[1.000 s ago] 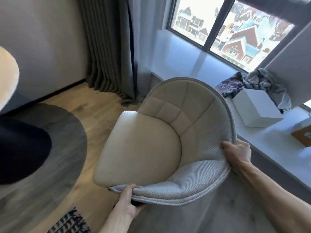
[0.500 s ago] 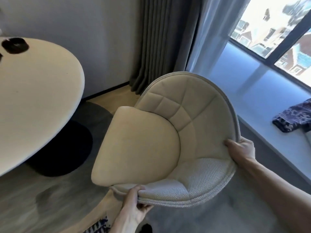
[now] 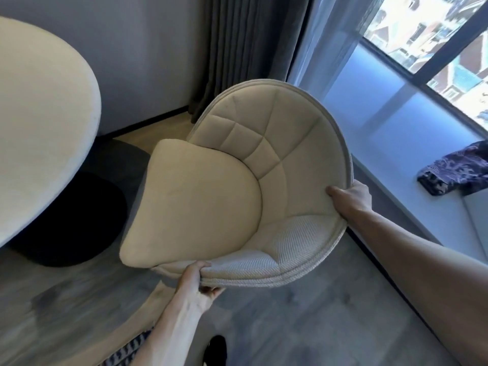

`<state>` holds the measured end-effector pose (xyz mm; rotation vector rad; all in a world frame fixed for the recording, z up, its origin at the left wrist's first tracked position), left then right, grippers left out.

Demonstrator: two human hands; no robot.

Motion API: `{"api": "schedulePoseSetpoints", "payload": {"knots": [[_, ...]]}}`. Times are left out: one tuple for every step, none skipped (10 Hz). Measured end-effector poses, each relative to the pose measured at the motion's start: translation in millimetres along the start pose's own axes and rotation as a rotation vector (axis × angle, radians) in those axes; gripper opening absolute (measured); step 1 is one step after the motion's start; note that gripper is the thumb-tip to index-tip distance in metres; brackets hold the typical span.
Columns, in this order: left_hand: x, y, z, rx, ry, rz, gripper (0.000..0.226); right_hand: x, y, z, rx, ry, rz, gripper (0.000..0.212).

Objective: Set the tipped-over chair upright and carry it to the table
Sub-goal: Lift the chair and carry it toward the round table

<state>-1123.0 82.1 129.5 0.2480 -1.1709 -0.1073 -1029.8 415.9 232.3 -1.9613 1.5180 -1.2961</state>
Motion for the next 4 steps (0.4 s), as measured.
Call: {"api": "schedulePoseSetpoints", "payload": {"knots": [[0,0,0,0.003,-0.019,-0.005,0.006,5,2,-1,0.076,-0.013,0.044,0.045],[-2,-1,0,0.005,-0.021,-0.009,0.01,15,4,-1,0.189,-0.041,0.116,0.052],[0,-4,0,0.006,-0.022,-0.014,0.018,24,7,2,0.284,-0.126,0.192,0.06],[3,-6,1,0.004,-0.013,-0.007,0.022,34,8,4,0.295,-0.164,0.203,0.072]]}}
Point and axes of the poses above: each hand's wrist, its own x-axis away from the middle knuckle, its own y-axis out of the palm, z = x × y, the point moved 2 cm from there along -x, towards the middle knuckle, and after that the axes turned 13 degrees about y, right-handed, at the moved point
